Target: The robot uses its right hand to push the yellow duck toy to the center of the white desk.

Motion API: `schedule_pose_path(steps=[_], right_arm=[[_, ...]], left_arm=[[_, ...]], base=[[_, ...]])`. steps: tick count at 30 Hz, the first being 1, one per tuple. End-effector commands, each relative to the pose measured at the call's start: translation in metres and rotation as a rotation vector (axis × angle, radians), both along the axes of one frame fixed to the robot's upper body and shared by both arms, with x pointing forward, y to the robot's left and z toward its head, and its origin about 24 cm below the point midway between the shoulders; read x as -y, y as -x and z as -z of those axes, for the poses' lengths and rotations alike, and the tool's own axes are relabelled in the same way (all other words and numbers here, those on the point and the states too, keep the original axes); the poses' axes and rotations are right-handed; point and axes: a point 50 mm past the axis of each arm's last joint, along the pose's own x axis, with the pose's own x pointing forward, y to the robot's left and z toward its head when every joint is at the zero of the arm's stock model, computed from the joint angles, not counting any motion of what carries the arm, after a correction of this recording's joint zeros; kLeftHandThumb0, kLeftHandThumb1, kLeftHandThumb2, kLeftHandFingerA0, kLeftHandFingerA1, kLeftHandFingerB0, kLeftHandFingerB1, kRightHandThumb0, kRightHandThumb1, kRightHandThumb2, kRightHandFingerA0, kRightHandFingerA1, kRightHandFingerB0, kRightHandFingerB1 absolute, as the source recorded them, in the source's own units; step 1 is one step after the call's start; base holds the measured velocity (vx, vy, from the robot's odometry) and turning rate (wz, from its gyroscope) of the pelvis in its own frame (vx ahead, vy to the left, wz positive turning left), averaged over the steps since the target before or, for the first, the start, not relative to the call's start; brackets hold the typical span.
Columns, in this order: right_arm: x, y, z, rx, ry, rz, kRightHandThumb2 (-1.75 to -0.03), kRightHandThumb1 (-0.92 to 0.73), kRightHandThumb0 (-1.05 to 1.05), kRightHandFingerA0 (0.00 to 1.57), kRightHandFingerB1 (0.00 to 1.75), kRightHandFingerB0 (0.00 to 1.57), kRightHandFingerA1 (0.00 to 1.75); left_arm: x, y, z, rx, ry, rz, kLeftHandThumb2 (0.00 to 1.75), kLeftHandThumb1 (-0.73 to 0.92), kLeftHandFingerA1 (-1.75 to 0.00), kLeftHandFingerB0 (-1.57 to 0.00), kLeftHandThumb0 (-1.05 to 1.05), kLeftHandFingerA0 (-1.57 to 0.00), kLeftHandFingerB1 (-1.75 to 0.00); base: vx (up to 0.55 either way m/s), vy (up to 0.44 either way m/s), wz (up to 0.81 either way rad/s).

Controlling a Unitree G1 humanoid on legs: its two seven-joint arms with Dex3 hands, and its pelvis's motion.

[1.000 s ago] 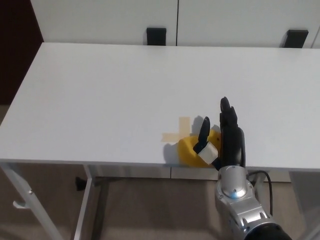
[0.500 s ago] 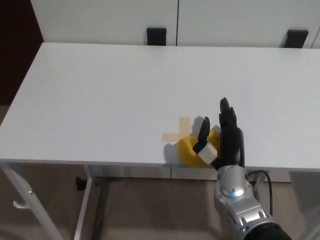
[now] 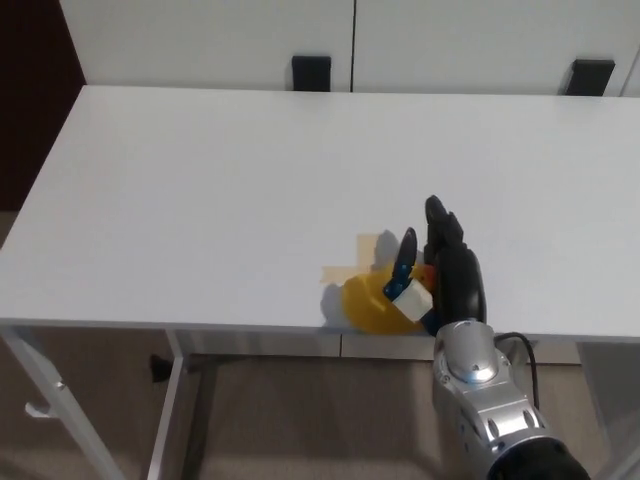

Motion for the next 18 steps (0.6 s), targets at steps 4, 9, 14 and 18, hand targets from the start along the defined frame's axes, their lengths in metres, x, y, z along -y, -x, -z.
schedule_pose_path(steps=[4, 9, 14, 18], right_arm=[[0.018, -0.002, 0.006, -0.114, 0.052, -0.184, -1.25, -0.92, -1.05, 0.00, 0.02, 0.00, 0.08], [0.065, -0.010, -0.007, -0.075, 0.132, -0.158, -1.25, -0.86, -0.94, 0.00, 0.11, 0.00, 0.14], [0.126, -0.011, -0.024, -0.039, 0.245, -0.063, -1.27, -0.92, -1.02, 0.00, 0.04, 0.00, 0.07], [0.166, -0.009, -0.037, -0.038, 0.351, 0.029, -1.25, -0.92, -1.05, 0.00, 0.03, 0.00, 0.11]], left_arm=[[-0.007, -0.003, -0.004, 0.004, -0.017, 0.023, 0.78, 0.65, -0.80, -0.83, -0.15, -0.85, -0.65], [-0.009, -0.005, -0.006, 0.013, -0.031, 0.056, 0.84, 0.61, -0.83, -0.81, -0.13, -0.85, -0.64], [-0.011, -0.004, -0.006, 0.004, -0.033, 0.055, 0.82, 0.62, -0.83, -0.85, -0.13, -0.84, -0.65], [-0.013, -0.004, -0.007, 0.011, -0.027, 0.033, 0.79, 0.63, -0.84, -0.86, -0.13, -0.83, -0.66]], base=[[0.00, 0.000, 0.00], [0.00, 0.000, 0.01], [0.00, 0.000, 0.00], [0.00, 0.000, 0.00]])
